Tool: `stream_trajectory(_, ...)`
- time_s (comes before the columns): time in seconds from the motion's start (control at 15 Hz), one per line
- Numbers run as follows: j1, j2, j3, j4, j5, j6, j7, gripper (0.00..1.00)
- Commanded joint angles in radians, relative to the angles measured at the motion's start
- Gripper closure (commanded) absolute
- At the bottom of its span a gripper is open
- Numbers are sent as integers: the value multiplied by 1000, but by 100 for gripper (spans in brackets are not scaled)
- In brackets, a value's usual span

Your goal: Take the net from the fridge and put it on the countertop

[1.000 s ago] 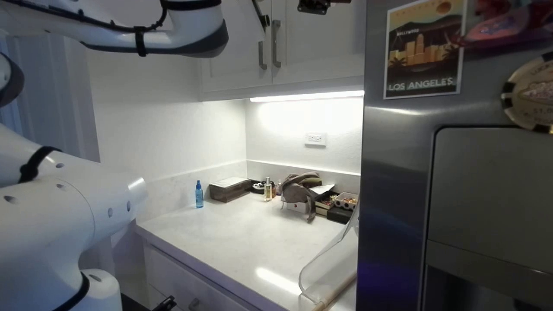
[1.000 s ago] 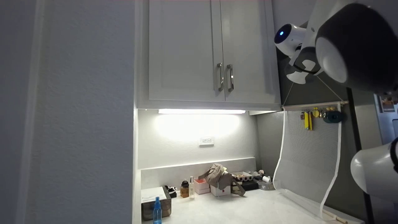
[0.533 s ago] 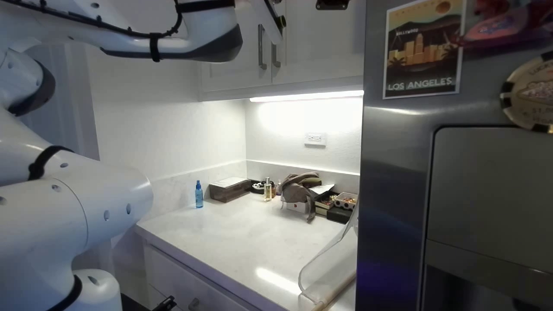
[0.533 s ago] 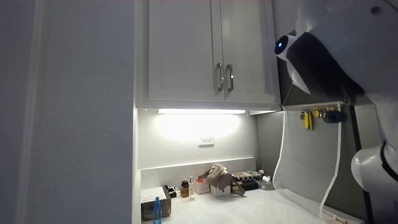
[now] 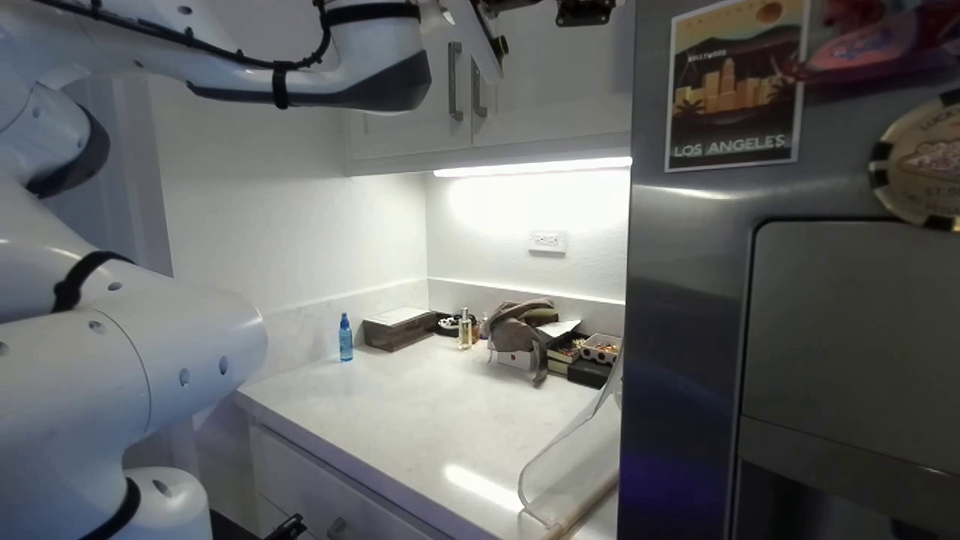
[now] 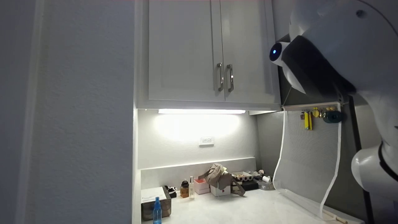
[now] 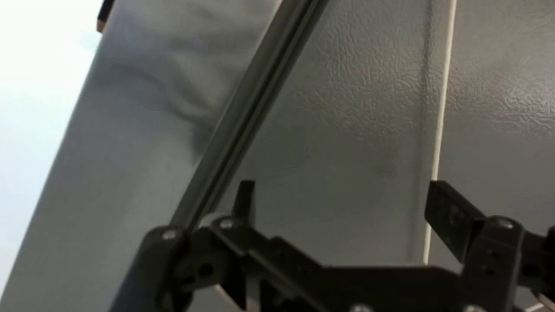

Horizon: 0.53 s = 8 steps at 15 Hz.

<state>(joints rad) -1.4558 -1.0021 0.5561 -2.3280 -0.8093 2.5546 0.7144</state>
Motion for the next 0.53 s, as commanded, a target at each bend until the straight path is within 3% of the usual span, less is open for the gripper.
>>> stream_trajectory(0.0, -26, 62, -5, 44, -97, 63, 62, 0)
stream_trajectory(0.2, -35, 110, -4, 64, -185, 97, 127, 0)
stream_trajectory(0.47, 2, 165, -12, 87, -316, 73, 216, 0)
